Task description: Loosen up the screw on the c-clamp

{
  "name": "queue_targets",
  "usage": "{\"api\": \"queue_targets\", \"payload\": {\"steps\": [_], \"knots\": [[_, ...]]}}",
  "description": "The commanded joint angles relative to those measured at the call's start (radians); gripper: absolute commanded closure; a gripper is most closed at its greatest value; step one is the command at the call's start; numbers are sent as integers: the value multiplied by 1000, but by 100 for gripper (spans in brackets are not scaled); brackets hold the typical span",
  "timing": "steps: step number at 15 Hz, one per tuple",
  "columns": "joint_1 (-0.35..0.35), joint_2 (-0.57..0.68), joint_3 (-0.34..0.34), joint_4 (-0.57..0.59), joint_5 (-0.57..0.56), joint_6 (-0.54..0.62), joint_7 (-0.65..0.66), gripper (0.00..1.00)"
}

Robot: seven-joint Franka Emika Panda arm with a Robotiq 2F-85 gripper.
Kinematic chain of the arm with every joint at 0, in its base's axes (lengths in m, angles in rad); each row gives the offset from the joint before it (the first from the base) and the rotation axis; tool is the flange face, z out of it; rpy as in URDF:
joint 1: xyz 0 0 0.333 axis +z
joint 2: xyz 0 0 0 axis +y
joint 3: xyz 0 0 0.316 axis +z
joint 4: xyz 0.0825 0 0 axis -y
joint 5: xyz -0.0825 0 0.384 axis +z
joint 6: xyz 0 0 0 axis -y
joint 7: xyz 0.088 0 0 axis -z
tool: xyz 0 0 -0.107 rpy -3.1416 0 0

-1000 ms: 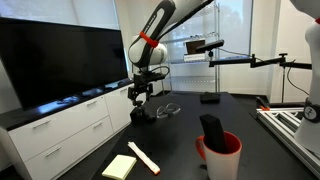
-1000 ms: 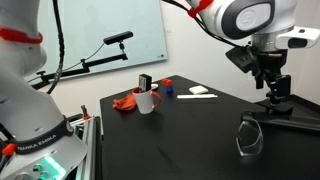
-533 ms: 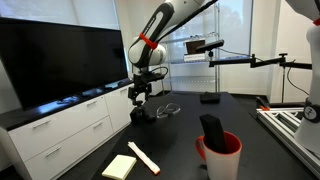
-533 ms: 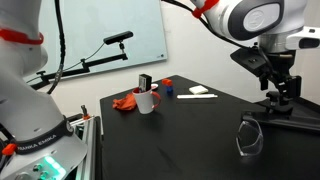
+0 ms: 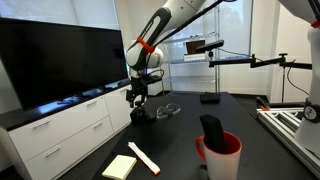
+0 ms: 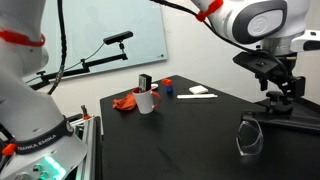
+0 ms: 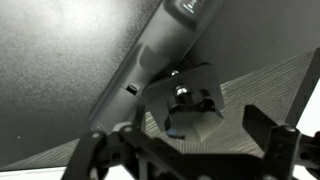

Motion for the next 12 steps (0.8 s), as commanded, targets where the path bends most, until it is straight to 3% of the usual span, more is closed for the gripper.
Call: {"api": "queue_targets", "payload": {"steps": [1, 12], "knots": [[-37, 23, 29, 64, 7, -30, -79, 0], [-51, 16, 33, 100, 6, -108, -108, 0]]}}
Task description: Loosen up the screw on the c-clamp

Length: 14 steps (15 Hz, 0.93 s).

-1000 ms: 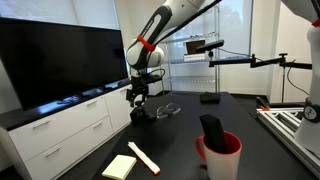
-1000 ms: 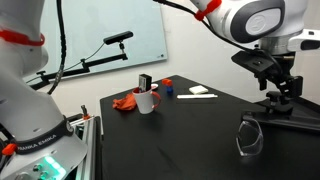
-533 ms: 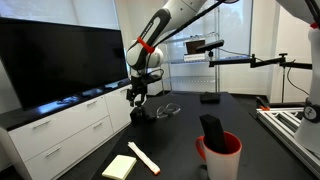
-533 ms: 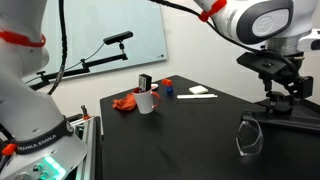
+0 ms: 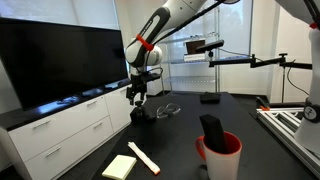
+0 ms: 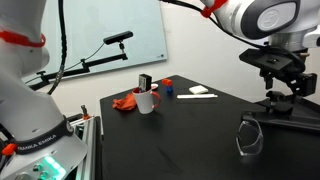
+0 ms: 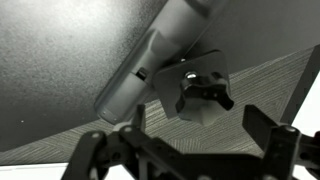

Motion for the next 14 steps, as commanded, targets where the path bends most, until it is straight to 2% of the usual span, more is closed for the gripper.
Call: {"api": "queue_targets", "payload": {"steps": [1, 14], "knots": [[-18, 0, 17, 42, 5, -60, -46, 0], [-7, 0, 3, 60, -7, -128, -53, 0]]}}
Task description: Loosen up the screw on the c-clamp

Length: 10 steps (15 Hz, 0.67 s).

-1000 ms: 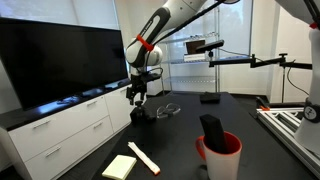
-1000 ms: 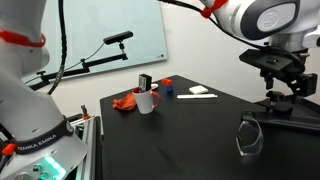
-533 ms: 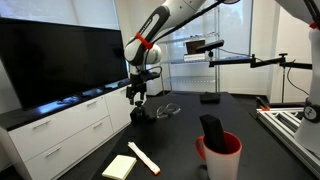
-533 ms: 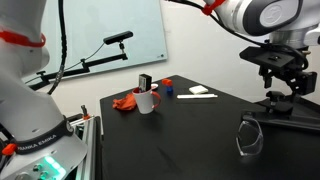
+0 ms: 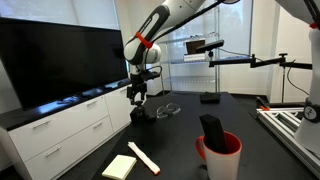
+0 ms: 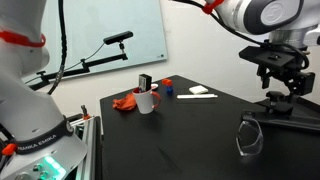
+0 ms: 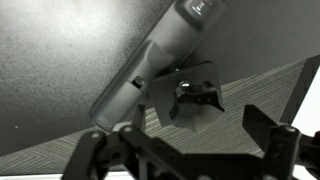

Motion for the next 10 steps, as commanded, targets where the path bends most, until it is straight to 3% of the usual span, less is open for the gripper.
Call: {"api": "queue_targets", "payload": {"steps": [1, 5, 6, 8, 10], "knots": [[-6, 0, 3, 32, -7, -43, -28, 0], [-2, 0, 1, 29, -9, -44, -28, 1], [-1, 0, 1, 29, -10, -43, -27, 25], [0, 0, 0, 30, -10, -43, -25, 29], [1, 0, 0, 30, -10, -43, -25, 47]]}}
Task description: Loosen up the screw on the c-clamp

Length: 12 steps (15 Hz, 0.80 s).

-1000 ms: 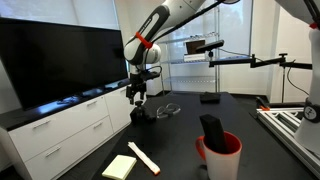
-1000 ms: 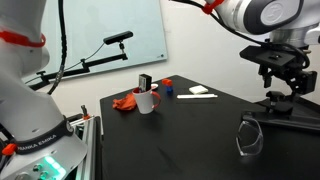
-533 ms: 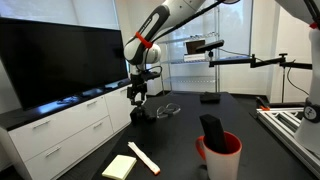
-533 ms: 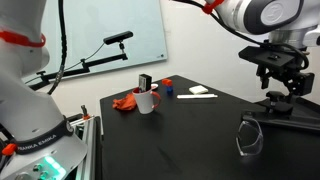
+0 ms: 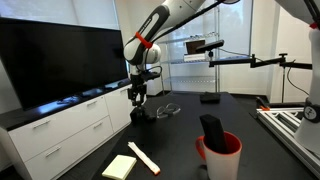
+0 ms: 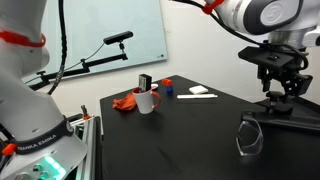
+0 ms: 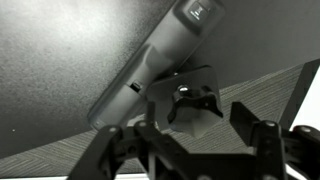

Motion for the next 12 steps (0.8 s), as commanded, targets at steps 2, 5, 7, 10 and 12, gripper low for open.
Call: {"api": "queue_targets", "payload": {"steps": [2, 5, 7, 10, 12], "knots": [[0, -1, 0, 30, -11, -32, -21, 62], [1, -1, 0, 30, -14, -32, -20, 72], [2, -2, 0, 29, -16, -34, -21, 72], [-14, -7, 17, 35, -18, -49, -82, 72], [-36, -11, 39, 41, -26, -68, -196, 72]]}}
